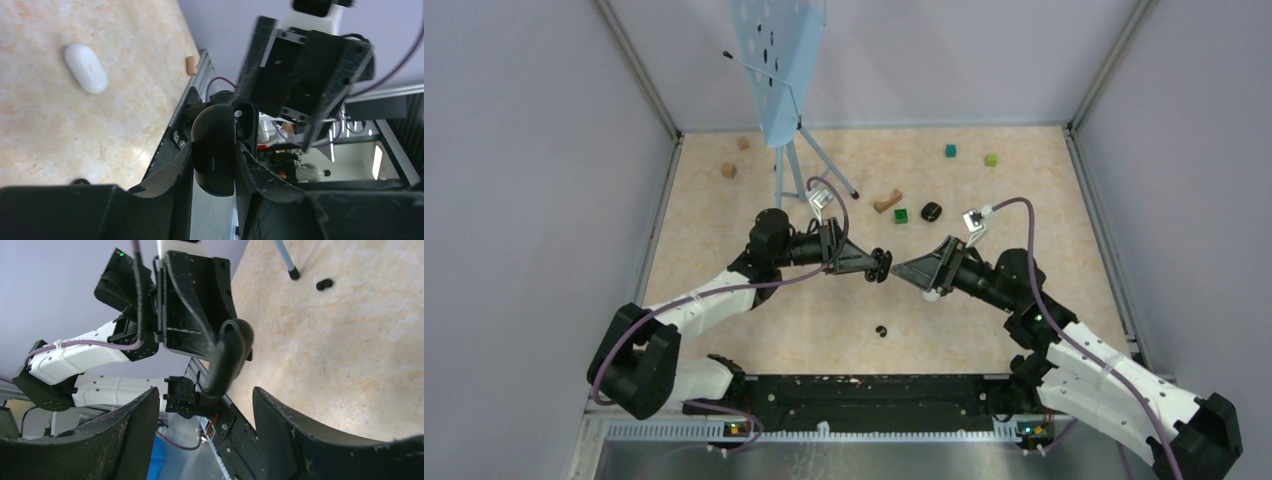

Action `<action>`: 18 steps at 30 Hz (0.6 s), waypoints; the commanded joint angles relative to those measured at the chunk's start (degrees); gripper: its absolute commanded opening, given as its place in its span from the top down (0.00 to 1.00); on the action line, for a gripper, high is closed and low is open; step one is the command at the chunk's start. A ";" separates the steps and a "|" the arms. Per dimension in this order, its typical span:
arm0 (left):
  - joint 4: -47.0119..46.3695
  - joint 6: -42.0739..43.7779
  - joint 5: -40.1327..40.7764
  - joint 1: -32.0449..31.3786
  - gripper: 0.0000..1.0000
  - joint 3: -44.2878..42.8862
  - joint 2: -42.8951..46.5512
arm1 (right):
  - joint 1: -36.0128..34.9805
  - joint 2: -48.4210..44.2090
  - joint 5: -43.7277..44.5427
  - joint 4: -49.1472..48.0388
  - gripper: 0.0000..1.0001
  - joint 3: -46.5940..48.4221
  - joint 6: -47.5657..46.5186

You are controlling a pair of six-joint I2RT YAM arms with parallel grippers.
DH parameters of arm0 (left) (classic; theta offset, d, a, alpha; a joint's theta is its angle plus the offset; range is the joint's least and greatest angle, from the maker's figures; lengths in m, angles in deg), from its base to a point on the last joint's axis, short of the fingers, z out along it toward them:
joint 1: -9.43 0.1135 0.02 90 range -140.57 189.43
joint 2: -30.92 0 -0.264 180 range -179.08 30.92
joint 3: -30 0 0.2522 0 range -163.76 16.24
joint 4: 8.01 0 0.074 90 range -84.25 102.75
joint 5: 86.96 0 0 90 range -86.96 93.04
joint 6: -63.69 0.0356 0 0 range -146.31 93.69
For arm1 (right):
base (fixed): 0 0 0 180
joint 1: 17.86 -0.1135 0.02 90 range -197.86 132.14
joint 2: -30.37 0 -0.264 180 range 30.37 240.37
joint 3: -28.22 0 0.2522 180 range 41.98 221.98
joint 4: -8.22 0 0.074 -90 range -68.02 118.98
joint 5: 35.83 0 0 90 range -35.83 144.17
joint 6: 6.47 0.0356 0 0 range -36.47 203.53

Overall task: Insert the wireless bluetooth earbuds into the charging case
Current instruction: Pass from the right arm to the left, then pass from the left arm to the right

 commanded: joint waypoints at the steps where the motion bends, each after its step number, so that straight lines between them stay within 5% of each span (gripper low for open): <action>1: -16.71 -7.07 -5.85 0.08 0.91 2.02 0.80 | 0.59 1.97 -5.05 -11.89 0.33 -1.02 3.37; 8: -26.14 -13.86 -6.77 0.05 0.91 4.26 -0.70 | 0.59 5.54 -7.37 -19.00 0.35 -2.02 5.89; 18: -26.98 -14.52 -6.82 0.09 0.91 4.38 -1.52 | 0.60 8.84 -8.82 -23.59 0.46 -2.96 7.09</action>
